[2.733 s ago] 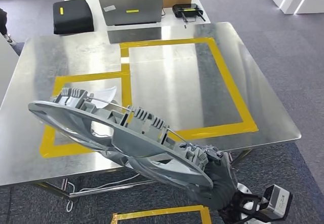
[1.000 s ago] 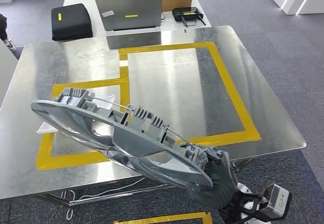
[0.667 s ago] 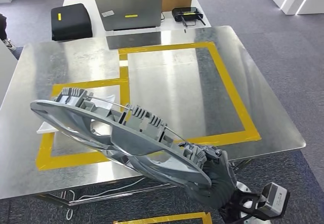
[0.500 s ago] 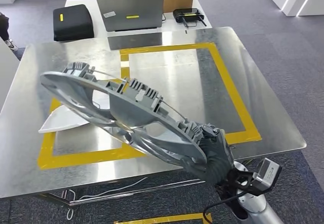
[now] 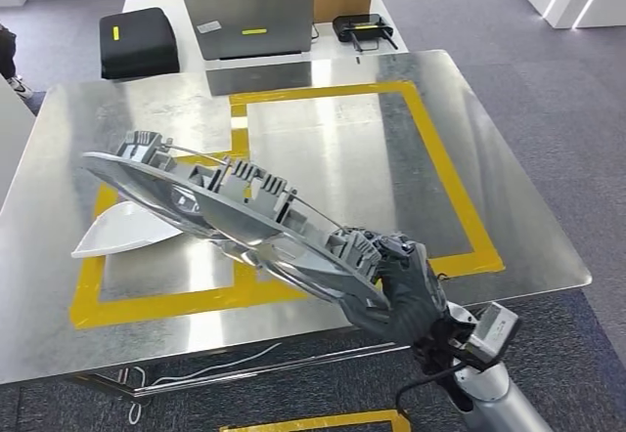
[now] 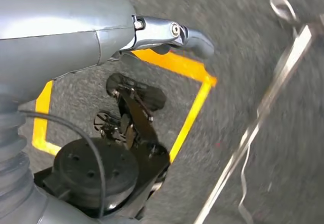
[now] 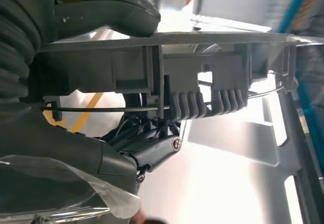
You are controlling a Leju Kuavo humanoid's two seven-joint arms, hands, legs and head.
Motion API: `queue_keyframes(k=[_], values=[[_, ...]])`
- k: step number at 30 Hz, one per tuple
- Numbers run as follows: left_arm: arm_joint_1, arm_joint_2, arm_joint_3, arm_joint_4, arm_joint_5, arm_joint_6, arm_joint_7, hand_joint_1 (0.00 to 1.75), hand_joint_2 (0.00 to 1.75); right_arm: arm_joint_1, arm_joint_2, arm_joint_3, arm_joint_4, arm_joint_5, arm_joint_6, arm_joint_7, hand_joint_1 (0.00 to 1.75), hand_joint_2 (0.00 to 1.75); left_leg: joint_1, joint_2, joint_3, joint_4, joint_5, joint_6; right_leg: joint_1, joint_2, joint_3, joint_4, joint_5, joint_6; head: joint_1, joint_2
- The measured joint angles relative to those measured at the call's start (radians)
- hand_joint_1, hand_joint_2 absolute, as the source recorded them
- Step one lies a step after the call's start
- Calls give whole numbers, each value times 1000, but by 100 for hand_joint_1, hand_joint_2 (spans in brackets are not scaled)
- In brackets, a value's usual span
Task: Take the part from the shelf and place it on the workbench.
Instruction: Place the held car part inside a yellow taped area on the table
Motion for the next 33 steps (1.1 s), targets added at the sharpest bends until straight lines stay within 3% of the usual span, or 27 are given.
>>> queue_keyframes(k=[3,6,11,18,22,26,33], values=[[52,-1,-85,-32,145,119,94,0,175,-49,-4,10,48,188,-128,138,175,175,0,1,0,0,0,0,0,1,0,0,0,0,0,0],[94,0,-170,-74,200,175,147,0,175,-128,-9,25,126,335,-215,261,175,175,0,0,0,0,1,1,0,-1,0,0,1,1,0,0],[117,1,-233,-111,184,188,159,0,175,-244,-11,56,270,467,-283,351,175,175,-1,0,1,0,2,2,0,0,2,0,3,1,0,0],[118,2,-256,-117,149,204,127,0,175,-415,-11,75,505,661,-399,484,175,175,-1,-4,0,0,4,3,-1,-4,1,0,3,2,0,0],[116,2,-266,-117,121,205,110,0,175,-487,-22,76,601,705,-356,504,175,175,-1,-4,0,0,4,3,-1,-4,1,0,3,2,0,0],[83,2,-233,-110,-19,182,63,0,175,-558,-40,111,702,809,-219,543,0,175,-1,-4,0,0,3,3,-1,-4,1,0,3,2,0,0],[13,1,-123,-63,-158,126,-31,0,175,-590,-50,159,780,736,-112,496,0,175,-1,-4,0,0,4,3,0,-4,1,0,3,2,0,0]])
